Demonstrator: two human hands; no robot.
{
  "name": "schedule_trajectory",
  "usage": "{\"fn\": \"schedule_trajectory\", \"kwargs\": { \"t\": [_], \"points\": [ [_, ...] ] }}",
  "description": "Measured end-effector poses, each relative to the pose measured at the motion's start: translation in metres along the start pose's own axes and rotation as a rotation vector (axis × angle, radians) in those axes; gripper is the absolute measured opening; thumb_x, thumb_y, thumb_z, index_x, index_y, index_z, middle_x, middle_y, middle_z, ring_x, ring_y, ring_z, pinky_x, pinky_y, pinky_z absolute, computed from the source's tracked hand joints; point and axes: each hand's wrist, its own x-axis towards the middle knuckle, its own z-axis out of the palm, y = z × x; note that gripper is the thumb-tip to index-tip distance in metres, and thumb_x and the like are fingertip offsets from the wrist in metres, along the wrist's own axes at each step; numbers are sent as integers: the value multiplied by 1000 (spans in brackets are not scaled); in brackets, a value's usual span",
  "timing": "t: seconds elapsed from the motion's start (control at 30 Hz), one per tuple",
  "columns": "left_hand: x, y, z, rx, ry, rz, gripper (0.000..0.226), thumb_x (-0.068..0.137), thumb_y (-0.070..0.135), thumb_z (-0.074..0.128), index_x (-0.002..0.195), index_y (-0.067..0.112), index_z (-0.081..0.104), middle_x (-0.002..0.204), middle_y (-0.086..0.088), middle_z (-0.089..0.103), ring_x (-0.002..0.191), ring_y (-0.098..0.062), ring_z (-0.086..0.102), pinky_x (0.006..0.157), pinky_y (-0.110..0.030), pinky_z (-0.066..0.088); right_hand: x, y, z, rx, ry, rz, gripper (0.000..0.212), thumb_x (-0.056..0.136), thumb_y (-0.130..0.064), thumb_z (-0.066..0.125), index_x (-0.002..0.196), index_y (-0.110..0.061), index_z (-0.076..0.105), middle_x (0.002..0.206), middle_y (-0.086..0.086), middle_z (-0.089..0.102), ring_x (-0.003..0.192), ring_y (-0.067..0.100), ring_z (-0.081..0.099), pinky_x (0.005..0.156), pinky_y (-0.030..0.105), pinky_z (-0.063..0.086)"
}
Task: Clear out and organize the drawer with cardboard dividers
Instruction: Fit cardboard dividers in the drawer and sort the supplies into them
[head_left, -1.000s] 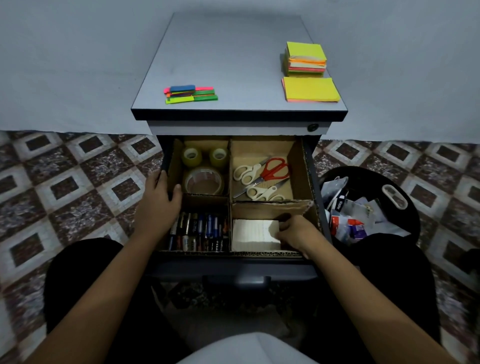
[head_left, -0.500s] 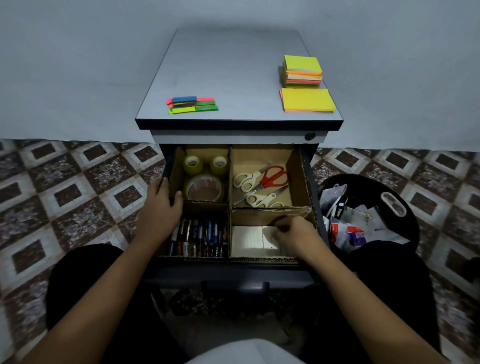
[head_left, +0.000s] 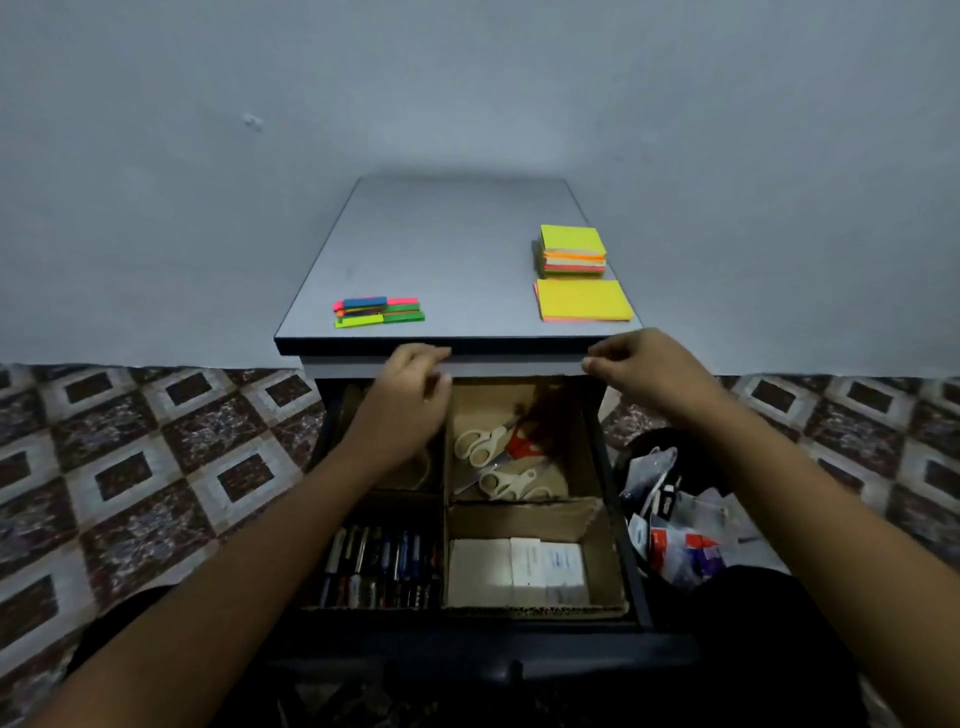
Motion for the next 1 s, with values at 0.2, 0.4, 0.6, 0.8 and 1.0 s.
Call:
{"fn": "schedule_trajectory", "kwargs": {
  "t": [0.2, 0.4, 0.6, 0.8, 1.0],
  "points": [
    [73, 55, 10, -338, -138, -164, 31, 96, 16, 47, 123, 11, 60, 114, -5, 61, 105, -18, 58, 93, -29, 45, 54, 3, -27, -41, 122, 62, 35, 91, -17, 57, 120, 3, 60, 125, 18, 60, 108, 28, 57, 79, 26, 39],
    [117, 78, 20, -883, -209, -608, 8, 95, 5, 40, 90, 11, 43, 72, -8, 40, 59, -15, 39, 58, -28, 37, 85, 8, -33, -80, 155, 188, 38, 87, -2, 50, 54, -6, 31, 55, 9, 32, 49, 20, 31, 48, 26, 26],
    [128, 87, 34, -1081, -272, -754, 37, 98, 4, 33, 133, -5, 37, 133, -26, 45, 127, -34, 44, 105, -40, 36, 98, 17, -28, -147, 127, 199, 42, 93, -15, 53, 57, -8, 33, 67, 11, 46, 71, 29, 47, 53, 29, 29],
    [131, 89, 42, -1084, -309, -768, 18, 96, 4, 32, 84, 4, 45, 92, -16, 51, 96, -27, 55, 101, -37, 39, 100, 25, -21, -110, 186, 228, 43, 91, -20, 58, 59, -9, 32, 62, 4, 35, 74, 25, 49, 45, 24, 23],
    [121, 84, 39, -1112, -362, -779, 16, 96, 6, 35, 90, 3, 50, 131, -21, 52, 123, -30, 51, 98, -39, 43, 93, 32, -30, 183, 103, 373, 39, 85, -8, 66, 64, -6, 33, 68, 11, 39, 74, 29, 47, 68, 34, 42]
  ]
}}
